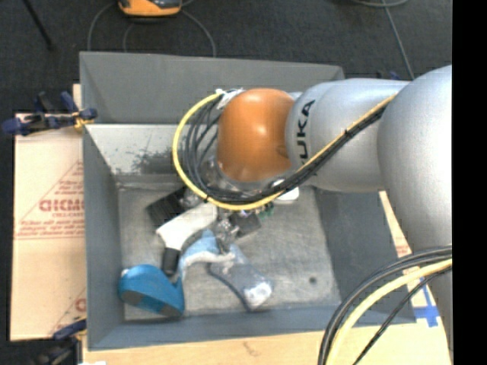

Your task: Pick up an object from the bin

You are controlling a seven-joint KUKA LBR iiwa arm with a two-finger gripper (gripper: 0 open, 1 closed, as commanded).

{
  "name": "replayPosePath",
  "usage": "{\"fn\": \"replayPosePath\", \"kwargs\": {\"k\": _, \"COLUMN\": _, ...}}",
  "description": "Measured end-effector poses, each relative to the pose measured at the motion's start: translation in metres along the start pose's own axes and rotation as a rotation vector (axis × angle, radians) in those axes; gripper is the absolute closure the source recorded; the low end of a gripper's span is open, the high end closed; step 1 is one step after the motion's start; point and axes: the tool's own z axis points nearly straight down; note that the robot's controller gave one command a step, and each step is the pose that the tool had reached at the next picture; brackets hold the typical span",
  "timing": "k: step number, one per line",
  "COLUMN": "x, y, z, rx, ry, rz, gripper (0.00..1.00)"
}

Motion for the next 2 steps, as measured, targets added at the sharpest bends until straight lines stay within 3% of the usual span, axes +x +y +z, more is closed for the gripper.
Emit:
{"fn": "replayPosePath", "kwargs": {"k": 1, "x": -0.0053, "y": -0.0214, "z": 0.0089, "rx": -0.010, "ry": -0.012, "rz": 0.148, "gripper": 1.00}}
{"fn": "replayPosePath", "kwargs": {"k": 2, "x": -0.0053, "y": -0.0214, "z": 0.0089, "rx": -0.010, "ry": -0.012, "rz": 0.148, "gripper": 1.00}}
